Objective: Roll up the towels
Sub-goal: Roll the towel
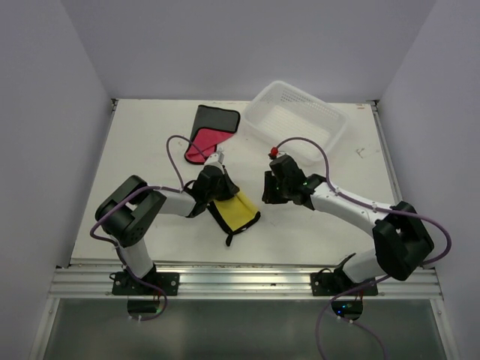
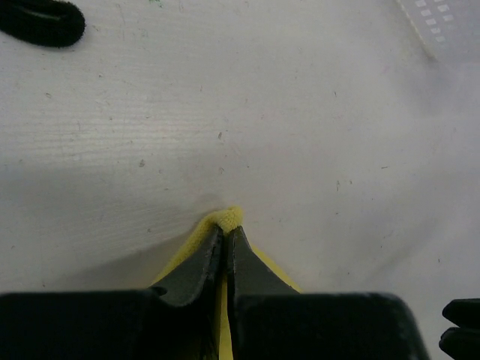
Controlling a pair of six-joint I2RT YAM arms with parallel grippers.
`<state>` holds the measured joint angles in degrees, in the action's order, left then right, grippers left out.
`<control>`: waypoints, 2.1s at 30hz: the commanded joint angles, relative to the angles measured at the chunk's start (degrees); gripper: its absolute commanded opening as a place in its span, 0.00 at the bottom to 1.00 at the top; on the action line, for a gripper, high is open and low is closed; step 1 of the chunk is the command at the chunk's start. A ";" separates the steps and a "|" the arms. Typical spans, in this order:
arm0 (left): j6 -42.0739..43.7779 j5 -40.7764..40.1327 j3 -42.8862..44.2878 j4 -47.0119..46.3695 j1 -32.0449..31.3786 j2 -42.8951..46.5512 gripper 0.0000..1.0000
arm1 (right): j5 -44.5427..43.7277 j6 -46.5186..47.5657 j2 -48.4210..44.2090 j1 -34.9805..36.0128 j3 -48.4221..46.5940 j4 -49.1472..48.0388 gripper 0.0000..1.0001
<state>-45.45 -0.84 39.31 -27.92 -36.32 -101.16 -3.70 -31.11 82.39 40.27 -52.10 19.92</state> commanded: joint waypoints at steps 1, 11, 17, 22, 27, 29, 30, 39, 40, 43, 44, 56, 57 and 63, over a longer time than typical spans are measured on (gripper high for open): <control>0.19 -0.92 -1.78 5.07 -0.95 -1.67 0.00 | 3.44 -5.62 1.54 -1.94 2.34 -2.69 0.29; 0.19 -1.18 -1.78 4.81 -1.21 -1.84 0.00 | 14.06 -8.08 5.41 -2.74 5.07 -9.54 0.33; 0.19 -1.27 -1.69 4.54 -1.30 -2.19 0.00 | 16.71 -9.40 5.68 -2.57 6.13 -11.83 0.34; 0.10 -1.44 -1.96 4.46 -1.30 -2.19 0.00 | 18.38 -10.11 6.55 -2.31 6.57 -12.80 0.36; -0.42 -2.41 -2.74 3.93 -1.39 -1.93 0.00 | 19.17 -11.68 8.48 -0.99 6.83 -14.73 0.38; -0.60 -3.37 -3.01 4.02 -1.48 -1.67 0.00 | 19.26 -12.48 8.93 -0.28 6.83 -15.44 0.38; -0.95 -3.81 -3.36 4.02 -1.65 -1.49 0.00 | 19.26 -12.74 9.36 -0.02 6.75 -15.70 0.38; -2.18 -7.24 -4.77 4.10 -2.62 -0.61 0.00 | 17.07 -13.89 11.39 2.35 5.60 -15.18 0.38; -2.36 -8.03 -4.86 4.10 -2.97 -0.44 0.00 | 16.54 -13.89 11.74 2.96 5.43 -14.83 0.38; -2.71 -8.82 -5.03 4.54 -3.23 -0.17 0.00 | 15.31 -14.33 12.44 3.93 4.90 -14.30 0.38; -2.97 -9.09 -5.12 4.63 -3.41 -0.17 0.00 | 14.96 -14.59 12.79 4.20 4.55 -13.86 0.38; -3.24 -9.88 -5.21 5.51 -3.59 0.79 0.00 | 8.45 -14.50 13.68 7.28 4.81 -10.52 0.06; -3.15 -9.88 -5.12 5.77 -3.59 0.97 0.00 | 8.10 -14.41 13.07 7.28 4.90 -10.43 0.02; -0.96 -10.14 -1.70 10.86 -3.50 3.07 0.00 | -0.15 -8.45 10.08 8.33 4.81 -6.22 0.00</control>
<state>-48.82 -8.29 36.95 -27.31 -39.79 -98.83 4.10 -44.05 94.41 47.92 -47.53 7.07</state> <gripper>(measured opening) 0.055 0.023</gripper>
